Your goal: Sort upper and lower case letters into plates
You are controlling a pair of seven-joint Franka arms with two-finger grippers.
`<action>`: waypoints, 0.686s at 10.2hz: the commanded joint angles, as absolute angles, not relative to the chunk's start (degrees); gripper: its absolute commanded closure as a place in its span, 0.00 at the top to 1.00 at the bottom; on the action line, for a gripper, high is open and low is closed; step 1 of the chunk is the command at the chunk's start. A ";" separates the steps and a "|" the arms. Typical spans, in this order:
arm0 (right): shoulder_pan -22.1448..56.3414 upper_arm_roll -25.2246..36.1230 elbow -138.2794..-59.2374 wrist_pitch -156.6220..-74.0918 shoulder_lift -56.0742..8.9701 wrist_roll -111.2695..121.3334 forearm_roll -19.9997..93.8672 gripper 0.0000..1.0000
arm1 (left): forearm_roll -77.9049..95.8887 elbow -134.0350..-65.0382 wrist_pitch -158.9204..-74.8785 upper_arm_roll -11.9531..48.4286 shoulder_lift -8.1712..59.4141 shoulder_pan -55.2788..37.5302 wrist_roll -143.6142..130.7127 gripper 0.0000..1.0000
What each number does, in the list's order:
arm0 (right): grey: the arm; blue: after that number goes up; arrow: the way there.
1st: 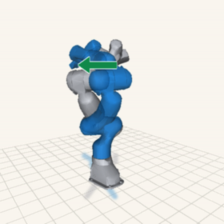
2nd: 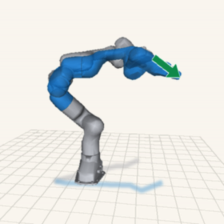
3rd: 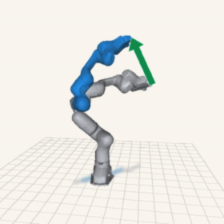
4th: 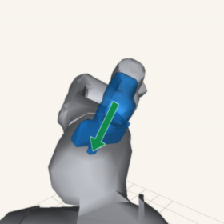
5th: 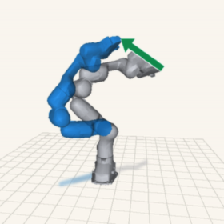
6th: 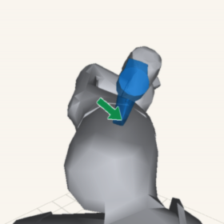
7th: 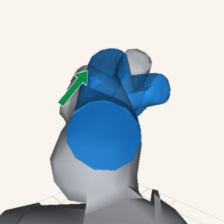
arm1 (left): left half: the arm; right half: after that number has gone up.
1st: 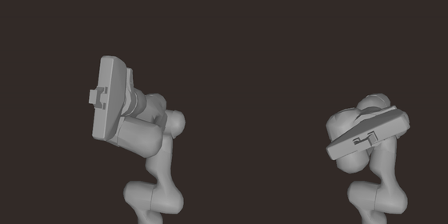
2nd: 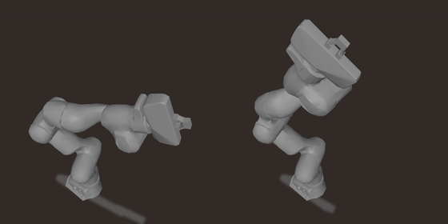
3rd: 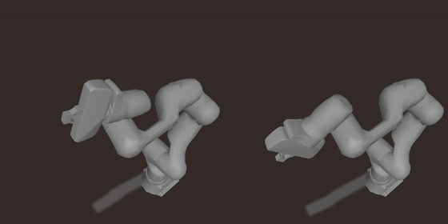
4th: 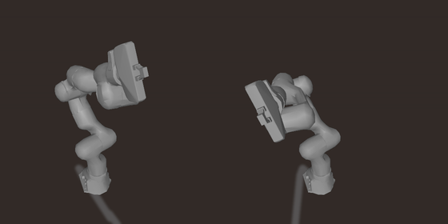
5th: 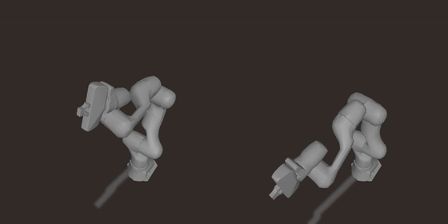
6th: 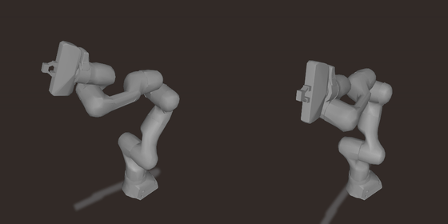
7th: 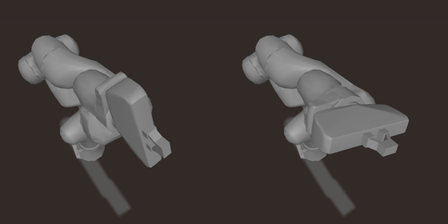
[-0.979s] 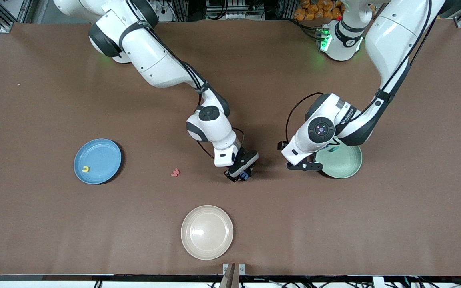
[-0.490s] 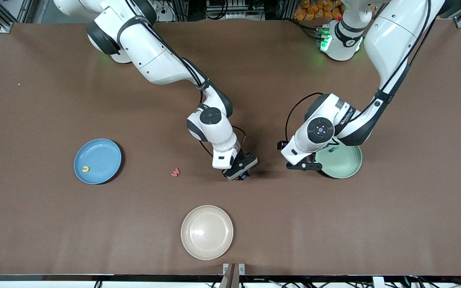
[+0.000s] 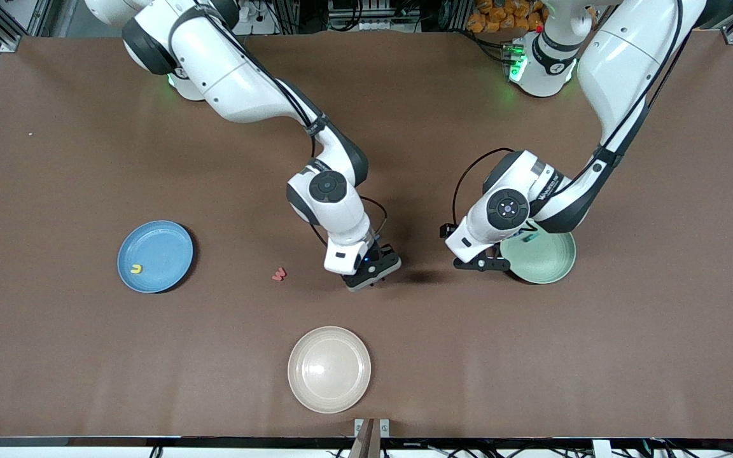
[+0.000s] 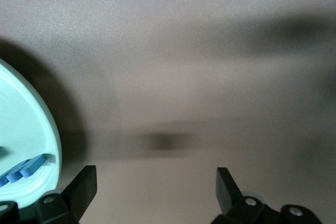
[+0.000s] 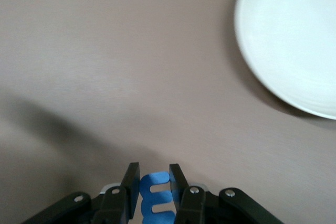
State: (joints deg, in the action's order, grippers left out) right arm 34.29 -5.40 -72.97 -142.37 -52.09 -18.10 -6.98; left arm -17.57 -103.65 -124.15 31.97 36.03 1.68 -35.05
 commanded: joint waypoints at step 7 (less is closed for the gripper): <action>9.36 -5.54 -93.57 -123.40 -30.17 -2.85 -6.24 0.00 | -16.87 -100.03 -124.19 32.17 35.77 -5.08 -41.12 1.00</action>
